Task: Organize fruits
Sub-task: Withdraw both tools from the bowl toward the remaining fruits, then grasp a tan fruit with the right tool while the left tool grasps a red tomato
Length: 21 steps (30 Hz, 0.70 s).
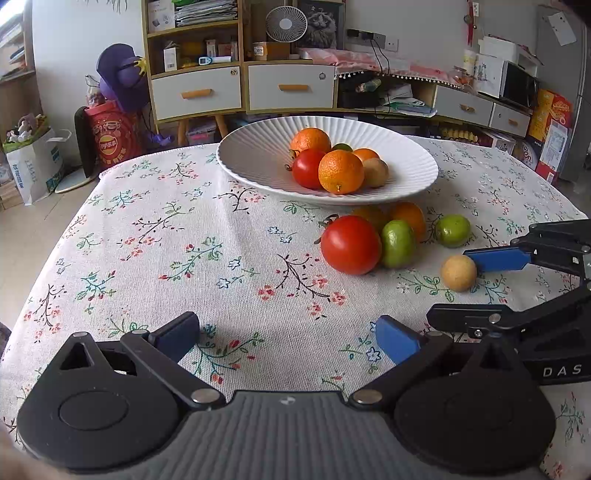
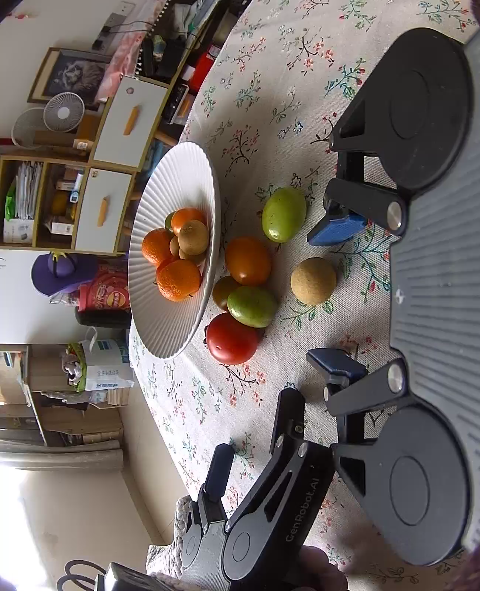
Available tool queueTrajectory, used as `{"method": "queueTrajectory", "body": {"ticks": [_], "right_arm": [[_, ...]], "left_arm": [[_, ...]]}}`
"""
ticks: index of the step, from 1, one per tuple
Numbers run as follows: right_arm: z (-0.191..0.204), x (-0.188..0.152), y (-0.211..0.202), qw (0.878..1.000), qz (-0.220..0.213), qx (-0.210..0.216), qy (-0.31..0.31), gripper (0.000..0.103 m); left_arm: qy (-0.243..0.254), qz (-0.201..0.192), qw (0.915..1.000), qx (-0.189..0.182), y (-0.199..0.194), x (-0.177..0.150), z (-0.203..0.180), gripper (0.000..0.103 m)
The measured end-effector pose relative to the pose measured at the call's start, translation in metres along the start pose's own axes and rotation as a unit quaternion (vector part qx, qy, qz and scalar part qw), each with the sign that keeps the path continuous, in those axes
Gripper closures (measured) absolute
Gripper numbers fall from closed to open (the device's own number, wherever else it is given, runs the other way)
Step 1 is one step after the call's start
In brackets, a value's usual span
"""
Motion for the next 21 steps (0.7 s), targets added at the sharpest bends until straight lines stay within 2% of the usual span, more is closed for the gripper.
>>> {"method": "queueTrajectory", "body": {"ticks": [8,13,21], "right_arm": [[-0.002,0.001,-0.001,1.0,-0.008,0.003,-0.009,0.056],[-0.003,0.002,-0.002,1.0,-0.007,0.004,-0.012,0.065],[-0.006,0.004,-0.002,1.0,-0.005,0.002,-0.008,0.075]], "left_arm": [[-0.008,-0.007,0.9999,0.003,0.01,0.01,-0.006,0.003],[-0.009,-0.012,0.9999,0.0,0.012,0.015,-0.011,0.006],[-0.007,-0.024,0.9997,-0.008,0.014,0.024,-0.02,0.026]]}}
Point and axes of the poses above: each gripper's, at about its wrist camera, not at the fingertips, and y roughly the way its jaws point, z to its left, x to its top, the point moved 10 cm from there along y, roughly the way its jaws point, and after that the axes turned 10 degrees about x, right-handed, at the moved point
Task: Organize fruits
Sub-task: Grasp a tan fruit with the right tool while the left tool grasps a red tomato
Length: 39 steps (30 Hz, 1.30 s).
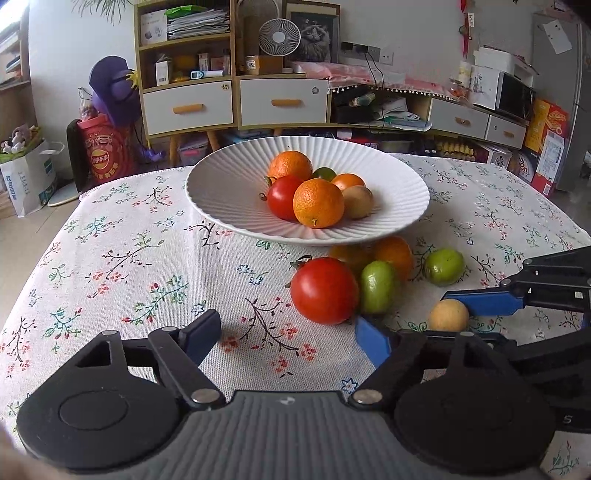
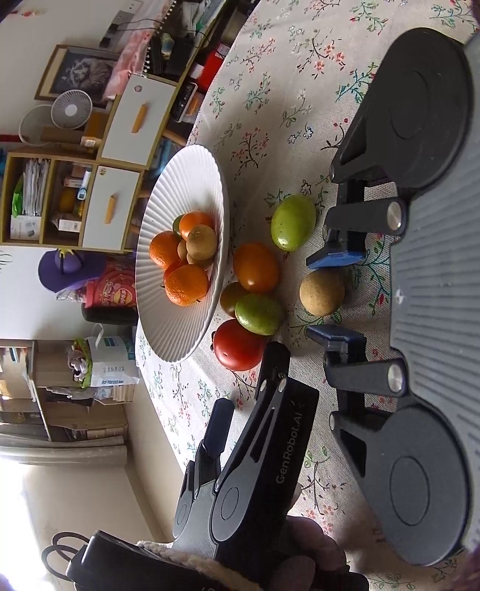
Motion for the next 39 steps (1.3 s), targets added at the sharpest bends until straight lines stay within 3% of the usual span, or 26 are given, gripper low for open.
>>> {"method": "queueTrajectory", "body": {"ticks": [7,15,22,37,39], "right_arm": [[-0.001,0.0,-0.001,1.0,0.003,-0.002,0.0,0.078],[0.0,0.001,-0.002,1.0,0.007,-0.002,-0.001,0.079],[0.0,0.001,-0.003,1.0,0.013,-0.002,-0.002,0.079],[-0.005,0.013,-0.012,1.0,0.011,-0.004,0.023,0.079],[-0.005,0.016,-0.014,1.0,0.008,-0.006,0.024,0.079]], "left_arm": [[-0.004,-0.004,0.9999,-0.01,0.002,0.005,-0.008,0.04],[0.01,-0.008,0.9997,-0.023,0.0,0.008,-0.015,0.065],[0.007,0.004,0.9999,-0.015,-0.002,0.008,-0.013,0.066],[0.005,0.009,0.9993,-0.035,-0.024,0.006,-0.007,0.068],[0.004,0.006,0.9993,-0.037,-0.028,0.008,-0.005,0.078]]}}
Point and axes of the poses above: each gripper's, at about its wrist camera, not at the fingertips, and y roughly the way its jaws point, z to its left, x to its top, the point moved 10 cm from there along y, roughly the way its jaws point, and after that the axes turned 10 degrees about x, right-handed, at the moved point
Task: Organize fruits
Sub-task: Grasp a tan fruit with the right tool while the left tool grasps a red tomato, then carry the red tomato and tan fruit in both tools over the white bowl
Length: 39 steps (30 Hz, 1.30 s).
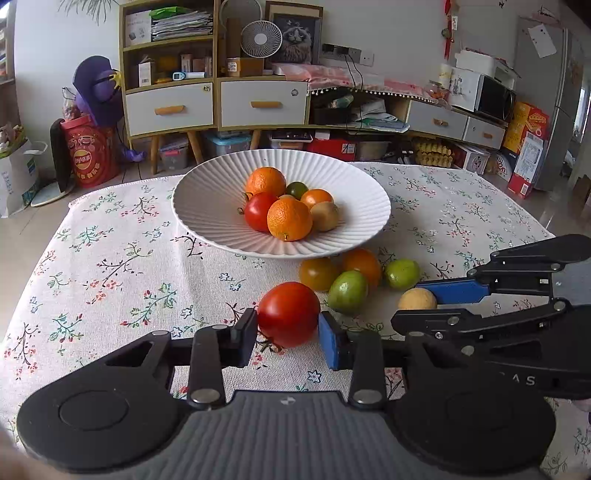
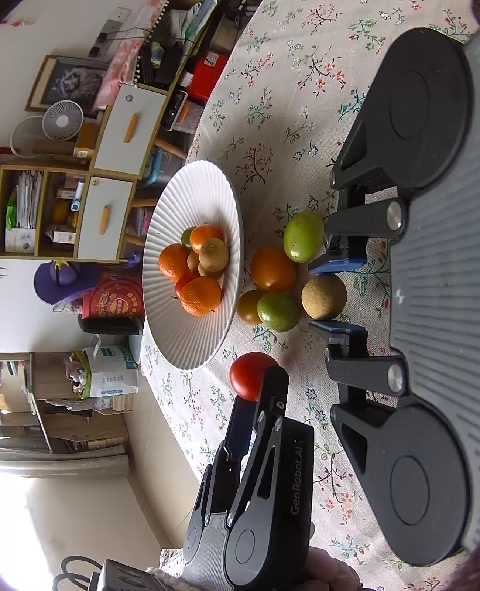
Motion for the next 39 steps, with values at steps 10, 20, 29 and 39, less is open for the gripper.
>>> {"method": "queueTrajectory", "body": {"ticks": [10,20,29,39], "right_arm": [[-0.004,0.009,-0.001,1.0,0.002,-0.013,0.016,0.079],[-0.004,0.008,0.003,1.0,0.008,-0.013,0.016,0.079],[-0.006,0.009,0.0,1.0,0.008,-0.017,0.019,0.079],[-0.012,0.025,-0.01,0.999,-0.015,-0.026,0.026,0.079]], "left_arm": [[-0.002,0.022,0.9998,-0.002,0.003,-0.01,0.002,0.072],[-0.019,0.015,0.9997,0.008,0.017,0.0,-0.002,0.047],[0.009,0.025,0.9996,0.006,0.019,-0.004,-0.013,0.059],[0.017,0.016,0.9997,0.0,-0.002,0.006,-0.017,0.059]]}}
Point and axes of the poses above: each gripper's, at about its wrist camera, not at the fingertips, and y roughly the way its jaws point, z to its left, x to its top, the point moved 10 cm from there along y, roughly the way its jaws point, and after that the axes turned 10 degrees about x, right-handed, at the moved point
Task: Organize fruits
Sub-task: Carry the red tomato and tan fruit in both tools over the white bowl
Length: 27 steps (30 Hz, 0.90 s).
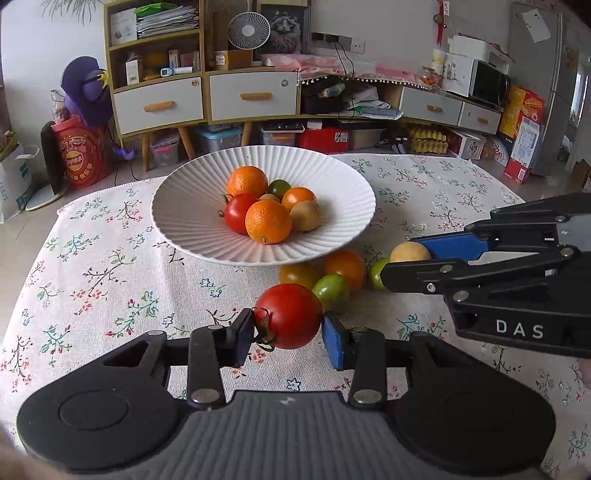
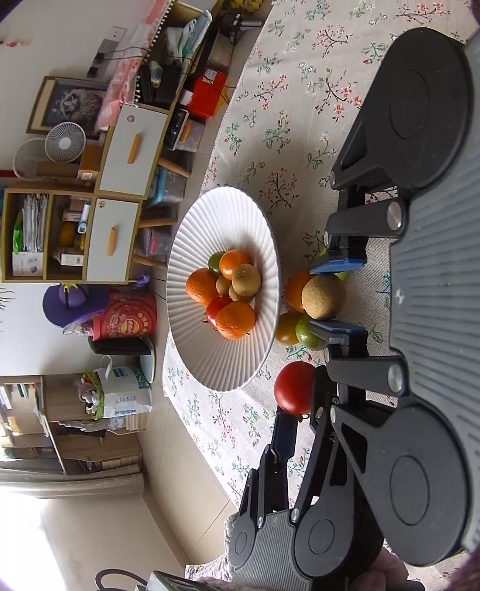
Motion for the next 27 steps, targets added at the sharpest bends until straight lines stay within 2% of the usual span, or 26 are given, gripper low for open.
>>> {"method": "queueTrajectory", "body": {"ticks": [7,13,16,24,27], "right_arm": [[-0.012,0.028,-0.005,0.999,-0.034,-0.012,0.017,0.079],[-0.036,0.051,0.006,0.997,-0.054,-0.051,0.035,0.079],[-0.048,0.055,0.013,0.995,-0.057,-0.056,0.059,0.079],[-0.06,0.061,0.026,0.996,-0.05,-0.022,0.068,0.079],[-0.061,0.059,0.033,0.997,-0.043,-0.021,0.063,0.079]], "left_arm": [[-0.025,-0.017,0.9995,0.008,-0.007,0.021,0.007,0.059],[-0.049,-0.028,0.998,0.028,0.003,0.039,0.011,0.059],[-0.066,-0.027,0.9967,0.037,0.008,0.048,0.016,0.059],[-0.07,-0.014,0.996,0.055,0.04,0.069,0.04,0.059],[-0.069,-0.006,0.9959,0.058,0.052,0.07,0.046,0.059]]}}
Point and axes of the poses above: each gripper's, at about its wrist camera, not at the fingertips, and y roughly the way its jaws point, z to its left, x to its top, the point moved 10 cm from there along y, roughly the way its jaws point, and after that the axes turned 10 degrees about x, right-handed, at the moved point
